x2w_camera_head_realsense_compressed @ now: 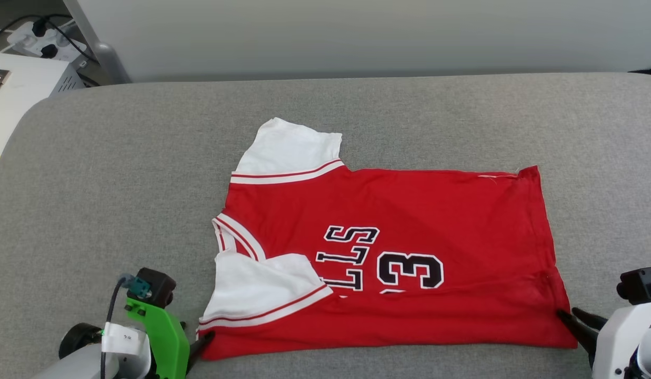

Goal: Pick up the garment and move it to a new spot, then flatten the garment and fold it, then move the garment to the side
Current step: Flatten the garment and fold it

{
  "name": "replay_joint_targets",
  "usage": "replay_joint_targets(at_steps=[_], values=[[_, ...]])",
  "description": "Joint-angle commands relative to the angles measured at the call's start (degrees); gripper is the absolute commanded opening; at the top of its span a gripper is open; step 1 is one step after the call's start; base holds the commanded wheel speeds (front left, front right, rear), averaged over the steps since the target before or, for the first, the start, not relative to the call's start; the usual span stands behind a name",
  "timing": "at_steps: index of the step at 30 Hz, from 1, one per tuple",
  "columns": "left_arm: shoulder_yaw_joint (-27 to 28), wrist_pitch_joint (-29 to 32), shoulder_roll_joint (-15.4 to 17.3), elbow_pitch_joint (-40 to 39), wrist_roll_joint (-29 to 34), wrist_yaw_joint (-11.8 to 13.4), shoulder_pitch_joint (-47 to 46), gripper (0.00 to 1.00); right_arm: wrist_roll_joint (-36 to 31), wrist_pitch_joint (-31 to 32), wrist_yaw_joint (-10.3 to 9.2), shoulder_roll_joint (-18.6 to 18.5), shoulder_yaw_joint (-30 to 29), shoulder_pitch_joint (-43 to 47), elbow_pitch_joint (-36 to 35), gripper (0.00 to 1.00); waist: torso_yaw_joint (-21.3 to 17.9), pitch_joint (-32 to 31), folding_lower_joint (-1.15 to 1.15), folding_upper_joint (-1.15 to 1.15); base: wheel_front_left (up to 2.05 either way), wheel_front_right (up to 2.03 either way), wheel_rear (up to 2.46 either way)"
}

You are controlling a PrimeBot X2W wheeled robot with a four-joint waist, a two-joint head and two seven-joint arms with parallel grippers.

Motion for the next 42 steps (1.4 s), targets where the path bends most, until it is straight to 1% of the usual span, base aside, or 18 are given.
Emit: replay_joint_targets(at_steps=[1, 6, 9, 12, 13, 16, 19, 24, 26, 28, 32, 38, 42], values=[[0.58, -0.82, 1.43, -0.23, 0.25, 0.60, 0.94, 1.00, -0.44, -1.79, -0.10, -0.04, -1.06, 0.30, -0.27, 1.00, 0.16, -0.97, 0.00, 0.00, 0.00, 0.00, 0.00], [2.73, -2.52, 4.35, -3.49, 1.10, 2.02, -0.68, 1.00, -3.10, -7.17, -0.10, -0.29, -4.53, 0.94, -2.98, 1.00, 0.57, -1.63, 0.00, 0.00, 0.00, 0.00, 0.00], [4.70, -4.49, 5.92, -5.65, 3.00, 2.90, -3.50, 1.00, -6.06, -11.72, -0.10, 1.37, -8.78, 0.57, -5.33, 1.00, 0.58, -1.49, 0.00, 0.00, 0.00, 0.00, 0.00], [6.60, -6.94, 6.39, -6.74, 5.33, 3.63, -6.76, 1.00, -9.53, -15.20, -0.10, 3.76, -12.54, -0.26, -7.77, 1.00, 0.34, -0.98, 0.00, 0.00, 0.00, 0.00, 0.00], [8.36, -8.60, 5.53, -7.16, 6.72, 4.15, -10.24, 1.00, -13.46, -18.39, -0.10, 6.70, -15.83, -1.27, -11.02, 1.00, -0.25, 0.04, 0.00, 0.00, 0.00, 0.00, 0.00], [9.30, -9.01, 4.28, -6.17, 7.95, 3.58, -13.99, 1.00, -16.92, -21.25, -0.10, 9.39, -18.21, -2.22, -14.55, 1.00, -1.04, 1.51, 0.00, 0.00, 0.00, 0.00, 0.00], [9.82, -9.25, 2.26, -4.16, 9.94, 2.80, -18.77, 1.00, -19.98, -24.32, -0.10, 12.41, -20.58, -2.98, -18.47, 1.00, -1.98, 3.65, 0.00, 0.00, 0.00, 0.00, 0.00], [10.44, -8.65, -1.41, 0.70, 12.08, 0.53, -27.12, 1.00, -22.85, -26.21, -0.10, 15.73, -21.76, -3.88, -22.78, 1.00, -3.79, 7.46, 0.00, 0.00, 0.00, 0.00, 0.00], [10.79, -7.17, -3.01, 3.58, 11.75, -1.39, -31.14, 1.00, -23.39, -25.97, -0.10, 16.24, -21.07, -4.41, -23.81, 1.00, -4.70, 9.36, 0.00, 0.00, 0.00, 0.00, 0.00], [11.22, -4.81, -4.22, 6.41, 10.75, -2.56, -34.43, 1.00, -23.60, -25.86, -0.10, 16.41, -20.52, -5.04, -24.39, 1.00, -5.41, 10.98, 0.00, 0.00, 0.00, 0.00, 0.00], [11.28, 4.95, -6.91, 12.45, 7.91, -4.42, -42.61, 1.00, -23.80, -25.59, -0.10, 16.42, -19.09, -6.86, -24.64, 1.00, -6.89, 15.00, 0.00, 0.00, 0.00, 0.00, 0.00], [9.25, 20.90, -9.61, 19.30, 4.44, -6.76, -51.88, 1.00, -23.64, -26.04, -0.10, 15.80, -17.47, -9.79, -24.68, 1.00, -8.68, 19.99, 0.00, 0.00, 0.00, 0.00, 0.00], [6.74, 28.07, -10.67, 22.63, 4.82, -7.66, -55.85, 1.00, -23.27, -26.76, -0.10, 15.52, -16.76, -11.52, -24.21, 1.00, -9.56, 22.61, 0.00, 0.00, 0.00, 0.00, 0.00]])
